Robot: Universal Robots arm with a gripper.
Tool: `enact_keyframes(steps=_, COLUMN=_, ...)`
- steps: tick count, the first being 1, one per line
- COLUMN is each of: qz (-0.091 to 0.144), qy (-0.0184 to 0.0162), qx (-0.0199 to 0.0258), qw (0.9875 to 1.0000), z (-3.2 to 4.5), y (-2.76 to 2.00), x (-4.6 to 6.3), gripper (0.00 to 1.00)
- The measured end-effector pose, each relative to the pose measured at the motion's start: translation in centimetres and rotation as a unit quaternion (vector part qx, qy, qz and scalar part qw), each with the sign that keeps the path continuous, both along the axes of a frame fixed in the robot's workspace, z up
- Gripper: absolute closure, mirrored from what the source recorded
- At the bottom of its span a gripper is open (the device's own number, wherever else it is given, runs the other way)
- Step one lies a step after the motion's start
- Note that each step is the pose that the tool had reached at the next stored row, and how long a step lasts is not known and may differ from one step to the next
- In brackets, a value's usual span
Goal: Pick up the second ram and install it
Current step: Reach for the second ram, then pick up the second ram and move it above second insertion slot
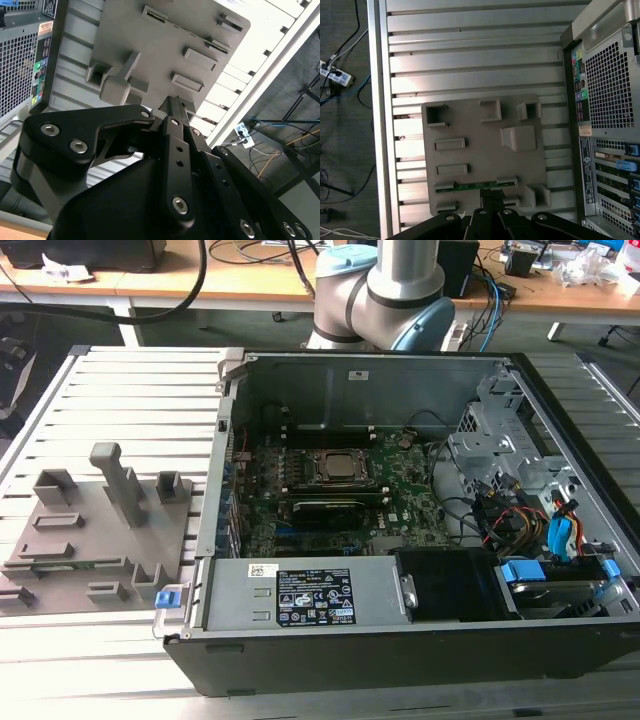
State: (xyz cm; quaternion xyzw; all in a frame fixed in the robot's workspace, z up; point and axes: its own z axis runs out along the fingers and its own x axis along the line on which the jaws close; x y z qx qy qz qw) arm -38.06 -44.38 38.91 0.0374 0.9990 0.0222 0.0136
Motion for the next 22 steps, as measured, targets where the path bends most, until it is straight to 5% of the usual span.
enact_keyframes(steps=3, qz=0.002, qy=0.0000, qx=0.0000, qw=1.0000, z=0.00, y=-0.01, x=0.00, gripper=0.89)
enact_keyframes(steps=5, qz=0.037, qy=0.0000, qx=0.0000, qw=0.9993, z=0.00, y=-0.01, x=0.00, gripper=0.89)
enact_keyframes(steps=7, qz=0.077, qy=0.0000, qx=0.0000, qw=0.9971, z=0.00, y=-0.01, x=0.00, gripper=0.89)
enact_keyframes(steps=11, qz=0.112, qy=0.0000, qx=0.0000, qw=0.9937, z=0.00, y=-0.01, x=0.00, gripper=0.89)
enact_keyframes(steps=13, qz=0.151, qy=0.0000, qx=-0.0001, qw=0.9885, z=0.00, y=-0.01, x=0.00, gripper=0.89)
enact_keyframes(steps=15, qz=0.195, qy=0.0000, qx=-0.0002, qw=0.9808, z=0.00, y=-0.01, x=0.00, gripper=0.89)
enact_keyframes(steps=18, qz=0.226, qy=0.0000, qx=-0.0002, qw=0.9741, z=-0.01, y=-0.01, x=0.00, gripper=0.89)
enact_keyframes(steps=19, qz=0.242, qy=0.0000, qx=-0.0002, qw=0.9702, z=-0.01, y=-0.01, x=-0.01, gripper=0.89)
enact_keyframes(steps=22, qz=0.276, qy=0.0000, qx=-0.0002, qw=0.9612, z=-0.01, y=-0.01, x=0.00, gripper=0.89)
